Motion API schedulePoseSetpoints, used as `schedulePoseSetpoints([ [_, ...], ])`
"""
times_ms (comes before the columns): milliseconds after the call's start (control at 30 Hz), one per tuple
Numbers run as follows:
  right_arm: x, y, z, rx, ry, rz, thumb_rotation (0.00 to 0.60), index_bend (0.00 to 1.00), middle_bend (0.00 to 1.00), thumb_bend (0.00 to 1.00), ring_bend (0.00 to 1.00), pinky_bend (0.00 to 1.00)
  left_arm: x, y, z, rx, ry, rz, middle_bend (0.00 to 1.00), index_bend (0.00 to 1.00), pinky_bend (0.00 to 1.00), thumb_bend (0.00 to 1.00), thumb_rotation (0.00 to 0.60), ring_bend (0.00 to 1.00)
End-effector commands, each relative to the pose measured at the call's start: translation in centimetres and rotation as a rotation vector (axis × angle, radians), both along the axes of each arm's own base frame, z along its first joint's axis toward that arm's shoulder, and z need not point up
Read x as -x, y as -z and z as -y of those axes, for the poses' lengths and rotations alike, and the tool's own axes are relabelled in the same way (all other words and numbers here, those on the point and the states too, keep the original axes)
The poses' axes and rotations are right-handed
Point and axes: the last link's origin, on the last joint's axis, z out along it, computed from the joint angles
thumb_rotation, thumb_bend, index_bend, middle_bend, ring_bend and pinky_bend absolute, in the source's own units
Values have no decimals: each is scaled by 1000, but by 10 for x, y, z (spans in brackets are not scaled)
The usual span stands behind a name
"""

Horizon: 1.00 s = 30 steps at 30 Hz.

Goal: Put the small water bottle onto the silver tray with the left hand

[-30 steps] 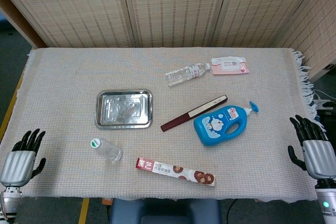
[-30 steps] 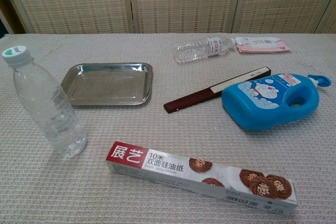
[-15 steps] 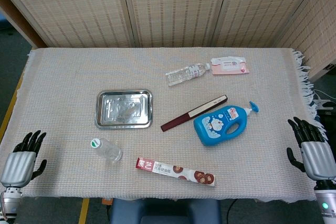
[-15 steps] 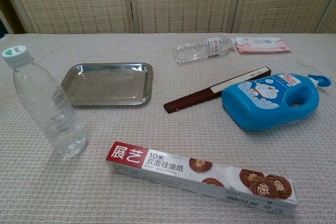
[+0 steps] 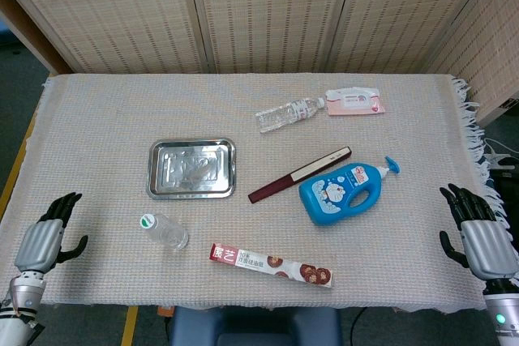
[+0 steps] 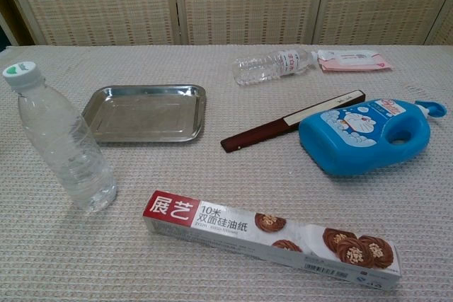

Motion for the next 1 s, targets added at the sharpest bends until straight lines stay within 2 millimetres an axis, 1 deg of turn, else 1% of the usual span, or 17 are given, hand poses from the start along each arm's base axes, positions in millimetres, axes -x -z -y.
schedulePoseSetpoints([
  [33, 0, -1, 0, 4, -2, 4, 600, 0, 0, 246, 0, 93, -17, 8, -15, 48, -5, 132, 0, 0, 193, 398, 600, 0],
  [167, 0, -2, -1, -5, -4, 13, 600, 0, 0, 246, 0, 93, -30, 11, -23, 111, -12, 209, 0, 0, 146, 398, 600, 0],
  [433, -1, -3, -3, -15, -12, 26, 600, 0, 0, 246, 0, 93, -49, 18, -25, 198, 6, 277, 0, 0, 113, 399, 600, 0],
  [667, -1, -3, -2, -21, -13, 33, 600, 0, 0, 244, 0, 93, -63, 13, -15, 266, 15, 304, 0, 0, 105, 398, 600, 0],
  [833, -2, -3, -3, -27, -11, 32, 600, 0, 0, 250, 0, 93, -76, 18, -9, 308, 35, 342, 0, 0, 103, 399, 600, 0],
  [1000, -1, -2, -3, -29, -9, 32, 600, 0, 0, 248, 0, 93, -84, 26, -5, 333, 38, 378, 0, 0, 103, 399, 600, 0],
])
